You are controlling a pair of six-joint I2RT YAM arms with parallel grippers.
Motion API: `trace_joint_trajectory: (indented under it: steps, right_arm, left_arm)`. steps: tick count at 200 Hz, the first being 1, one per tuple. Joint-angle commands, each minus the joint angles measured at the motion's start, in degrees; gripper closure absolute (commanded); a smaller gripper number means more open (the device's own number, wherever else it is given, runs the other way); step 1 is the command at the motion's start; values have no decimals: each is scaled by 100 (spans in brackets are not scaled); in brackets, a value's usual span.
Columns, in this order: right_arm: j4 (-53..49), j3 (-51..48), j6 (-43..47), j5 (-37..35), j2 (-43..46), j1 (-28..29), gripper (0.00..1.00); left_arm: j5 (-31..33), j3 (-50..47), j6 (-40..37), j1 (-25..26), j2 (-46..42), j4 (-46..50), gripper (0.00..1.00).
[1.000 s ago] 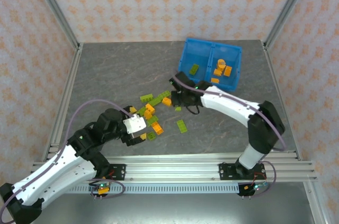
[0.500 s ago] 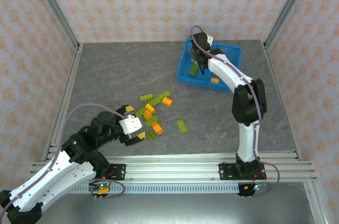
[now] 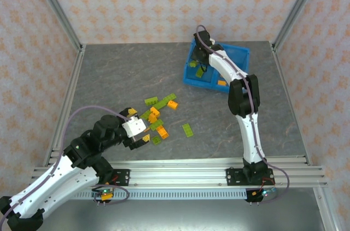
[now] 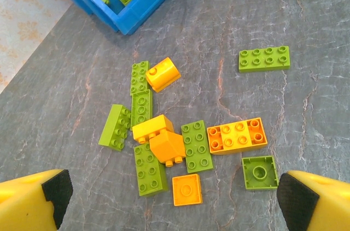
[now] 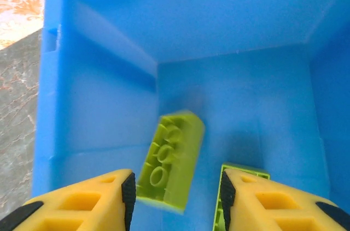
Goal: Sort the legos into containers by color
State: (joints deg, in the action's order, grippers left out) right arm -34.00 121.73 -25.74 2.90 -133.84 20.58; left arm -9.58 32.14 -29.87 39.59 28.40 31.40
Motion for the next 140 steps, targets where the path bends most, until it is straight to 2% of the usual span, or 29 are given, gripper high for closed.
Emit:
trace_joint_trajectory:
  steps: [1, 18, 42, 58, 80, 97, 114, 140]
  right_arm:
    - [-172, -250, 14, 161, 875, 2, 54]
    - [56, -937, 102, 388, 1643, 49, 54]
    - [921, -2848, 356, 808, 3301, 389, 53]
    - [1063, -3924, 577, 1183, 4392, 730, 46]
    - [450, -4765, 1045, 1462, 5669, 1271, 34]
    - [-310, -5132, 1200, 1564, 6351, 1402, 26]
    - [-992, -5480, 1195, 1569, 6994, 1405, 18]
    - [-1609, -5932, 1189, 1882, 7809, 1412, 2]
  left_arm:
    - [173, -24, 147, -64, 81, -258, 0]
    - [269, -41, 375, -66, 225, -392, 0]
    - [371, 293, 842, -81, 733, -313, 0]
    - [309, 868, 1493, -69, 1205, -206, 0]
    - [744, 1613, 2856, -16, 2057, -500, 1]
    - [1014, 2135, 3623, 13, 3005, -621, 2]
    - [1043, 2699, 3957, 31, 4081, -550, 1]
    - [1077, 3494, 4050, 7, 5583, -416, 1]
